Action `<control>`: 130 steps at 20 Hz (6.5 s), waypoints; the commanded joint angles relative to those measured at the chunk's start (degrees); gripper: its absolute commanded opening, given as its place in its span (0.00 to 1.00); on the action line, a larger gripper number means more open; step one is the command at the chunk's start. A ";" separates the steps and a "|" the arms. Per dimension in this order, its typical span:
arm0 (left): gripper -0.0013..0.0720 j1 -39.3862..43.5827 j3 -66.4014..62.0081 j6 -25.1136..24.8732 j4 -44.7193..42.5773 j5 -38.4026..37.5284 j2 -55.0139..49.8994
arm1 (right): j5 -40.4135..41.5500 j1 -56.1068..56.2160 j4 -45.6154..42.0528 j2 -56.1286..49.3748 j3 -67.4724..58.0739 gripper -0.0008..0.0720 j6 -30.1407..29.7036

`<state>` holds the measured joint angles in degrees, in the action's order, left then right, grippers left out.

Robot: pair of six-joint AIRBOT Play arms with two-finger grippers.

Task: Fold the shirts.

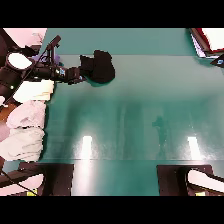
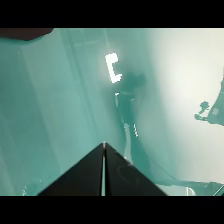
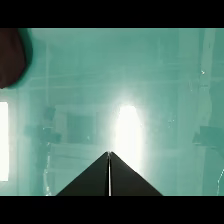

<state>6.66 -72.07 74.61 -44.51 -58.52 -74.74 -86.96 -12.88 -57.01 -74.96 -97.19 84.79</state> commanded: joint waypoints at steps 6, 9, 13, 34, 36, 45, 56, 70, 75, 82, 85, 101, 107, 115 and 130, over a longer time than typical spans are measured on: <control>0.05 0.02 0.00 -0.02 -0.02 0.02 0.00 | 0.00 0.04 0.02 0.00 -0.02 0.04 0.00; 0.05 0.02 0.00 -0.04 -0.02 0.02 0.00 | 0.00 0.04 0.02 0.00 -0.02 0.04 0.00; 0.05 0.02 -0.02 0.17 2.43 0.04 0.00 | 6.05 0.04 0.00 0.00 0.00 0.04 -1.03; 0.88 1.42 -28.00 -13.11 1.57 14.05 -37.33 | 11.41 0.90 7.45 -0.02 0.04 0.04 -0.68; 0.88 2.95 -28.52 -13.14 1.44 15.47 -38.56 | 11.41 0.87 7.45 -0.02 0.04 0.04 -0.68; 0.05 4.33 -51.84 -13.60 6.86 -7.41 -37.94 | 10.88 0.96 8.04 0.02 -4.48 0.04 -0.68; 0.05 14.45 -38.42 -17.99 -0.39 -22.71 -3.89 | 8.79 1.05 7.93 3.67 -16.55 0.04 -0.70; 0.84 3.45 -18.73 -1.05 -9.11 -26.05 -7.39 | 9.22 0.98 7.48 10.69 -3.76 0.04 -0.96; 0.84 2.64 16.04 -1.53 -5.18 -13.70 7.19 | 9.46 0.98 7.48 10.56 -3.76 0.04 -1.51; 0.84 1.27 30.53 -3.06 -3.54 8.00 10.82 | 8.72 1.01 7.48 10.27 -3.76 0.04 -1.51; 0.84 -3.65 27.36 -3.08 -3.43 11.17 9.99 | 8.24 1.01 7.48 10.27 -3.76 0.04 -1.51; 0.84 -8.09 12.72 -15.04 4.09 -5.38 -15.50 | 8.28 1.01 7.50 10.27 -3.76 0.04 -1.46; 0.05 -4.42 11.08 -14.40 4.17 -1.11 -15.41 | 2.14 1.07 7.41 10.95 0.44 0.04 -1.40; 0.05 -5.46 -4.48 -13.38 0.76 -3.93 -5.86 | 15.17 15.26 7.80 21.77 49.92 0.28 1.70; 0.05 -5.46 -5.60 -12.90 0.76 -8.85 -4.61 | 42.45 50.14 22.38 1.60 61.51 0.62 1.01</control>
<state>1.23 -77.60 61.65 -43.75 -66.48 -79.40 -48.16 33.91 -34.65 -68.01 -31.62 86.24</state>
